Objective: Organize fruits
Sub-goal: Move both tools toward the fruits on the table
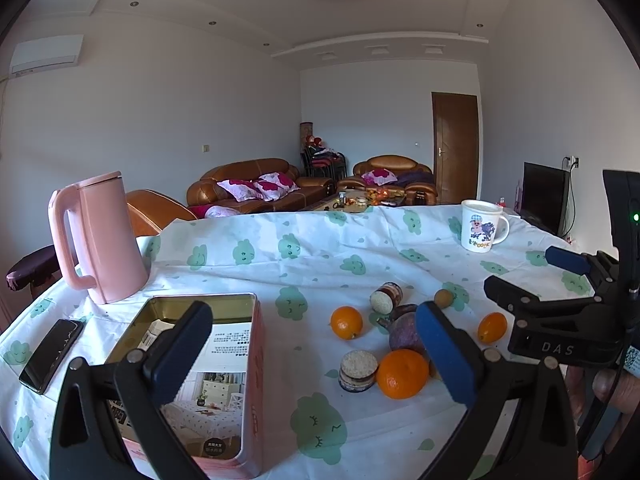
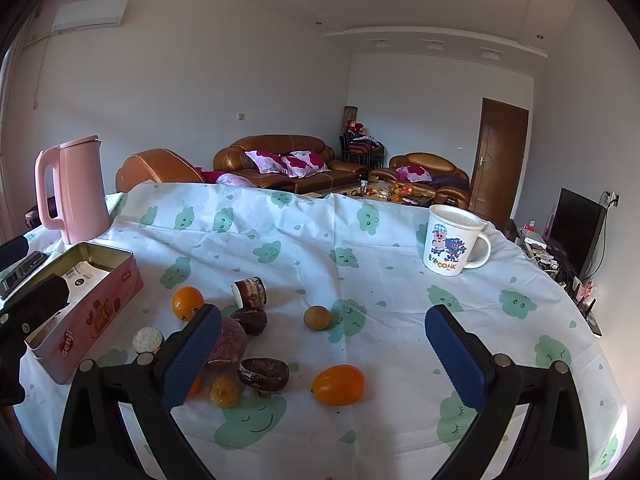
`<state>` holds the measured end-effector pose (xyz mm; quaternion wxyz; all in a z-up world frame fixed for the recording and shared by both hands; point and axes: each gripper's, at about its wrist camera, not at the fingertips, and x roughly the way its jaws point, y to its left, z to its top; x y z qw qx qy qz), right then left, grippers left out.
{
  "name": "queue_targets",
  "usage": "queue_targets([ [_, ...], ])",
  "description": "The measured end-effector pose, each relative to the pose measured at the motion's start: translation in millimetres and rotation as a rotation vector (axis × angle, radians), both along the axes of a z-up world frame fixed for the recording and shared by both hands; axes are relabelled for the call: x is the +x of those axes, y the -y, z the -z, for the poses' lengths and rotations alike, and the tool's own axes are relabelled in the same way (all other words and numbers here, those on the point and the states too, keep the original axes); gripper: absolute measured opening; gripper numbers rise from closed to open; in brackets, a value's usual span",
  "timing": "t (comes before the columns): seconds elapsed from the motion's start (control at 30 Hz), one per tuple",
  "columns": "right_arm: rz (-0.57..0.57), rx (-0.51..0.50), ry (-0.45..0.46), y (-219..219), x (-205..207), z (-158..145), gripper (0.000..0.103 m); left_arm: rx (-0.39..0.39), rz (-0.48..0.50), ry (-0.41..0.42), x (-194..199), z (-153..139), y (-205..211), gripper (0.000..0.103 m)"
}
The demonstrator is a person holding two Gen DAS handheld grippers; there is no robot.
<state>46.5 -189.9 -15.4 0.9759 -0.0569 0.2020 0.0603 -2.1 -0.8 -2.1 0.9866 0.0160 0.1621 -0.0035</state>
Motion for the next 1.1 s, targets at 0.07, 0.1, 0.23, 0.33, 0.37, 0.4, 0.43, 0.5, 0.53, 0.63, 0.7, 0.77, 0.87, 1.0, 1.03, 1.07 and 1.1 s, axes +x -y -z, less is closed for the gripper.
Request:
queue_targets([
  [0.07, 0.000, 0.000, 0.000, -0.4, 0.1, 0.1, 0.102, 0.003, 0.001, -0.002, 0.2, 0.0, 0.1, 0.103],
  [0.1, 0.000, -0.001, 0.000, -0.5, 0.1, 0.3, 0.102, 0.003, 0.001, -0.003, 0.0, 0.0, 0.1, 0.103],
  [0.23, 0.000, -0.001, -0.004, -0.3, 0.2, 1.2, 0.102, 0.008, 0.001, -0.005, -0.5, 6.6, 0.6, 0.103],
  [0.33, 0.000, -0.004, -0.006, -0.3, 0.4, 1.6, 0.102, 0.012, 0.001, -0.008, -2.6, 8.9, -0.6, 0.103],
  [0.37, -0.001, -0.003, -0.006, -0.2, 0.4, 1.6, 0.102, 0.013, 0.003, -0.009, -3.5, 10.9, -0.5, 0.103],
  [0.4, -0.001, -0.003, -0.007, -0.1, 0.3, 1.6, 0.102, 0.013, 0.004, -0.009, -3.4, 12.5, -0.9, 0.103],
  [0.43, 0.000, -0.002, -0.007, 0.0, 0.2, 1.6, 0.102, 0.015, 0.005, -0.009, -4.6, 12.3, 0.9, 0.103],
  [0.5, 0.000, -0.004, -0.007, -0.3, 0.2, 1.6, 0.102, 0.029, 0.006, -0.013, -5.1, 13.8, 2.4, 0.103],
  [0.53, 0.001, -0.005, -0.007, -0.2, 0.4, 1.9, 0.102, 0.058, 0.005, -0.022, -2.6, 13.6, 3.5, 0.103],
  [0.63, 0.000, -0.006, -0.013, 0.2, 2.2, 4.2, 0.102, 0.134, 0.003, -0.053, 4.4, 11.7, 5.9, 0.103],
  [0.7, 0.001, -0.007, -0.018, 0.3, 3.2, 5.7, 0.102, 0.110, 0.006, -0.044, 4.8, 12.0, 6.5, 0.103],
  [0.77, 0.001, -0.008, -0.022, 0.4, 4.3, 7.0, 0.102, 0.078, 0.006, -0.032, 5.7, 13.2, 7.2, 0.103],
  [0.87, 0.002, -0.010, -0.028, 0.5, 5.5, 8.5, 0.102, 0.053, 0.007, -0.027, 7.7, 15.5, 8.4, 0.103],
  [1.0, 0.003, -0.015, -0.036, 0.2, 8.0, 11.5, 0.102, 0.032, 0.012, -0.038, 10.6, 18.8, 10.2, 0.103],
  [1.03, 0.003, -0.016, -0.038, 0.1, 8.6, 12.1, 0.102, 0.029, 0.013, -0.040, 11.2, 19.5, 10.7, 0.103],
  [1.07, 0.003, -0.017, -0.040, 0.1, 9.1, 13.0, 0.102, 0.031, 0.012, -0.042, 11.7, 19.9, 11.5, 0.103],
  [1.1, 0.002, -0.018, -0.043, 0.1, 9.8, 13.9, 0.102, 0.029, 0.014, -0.044, 12.3, 21.2, 12.2, 0.103],
])
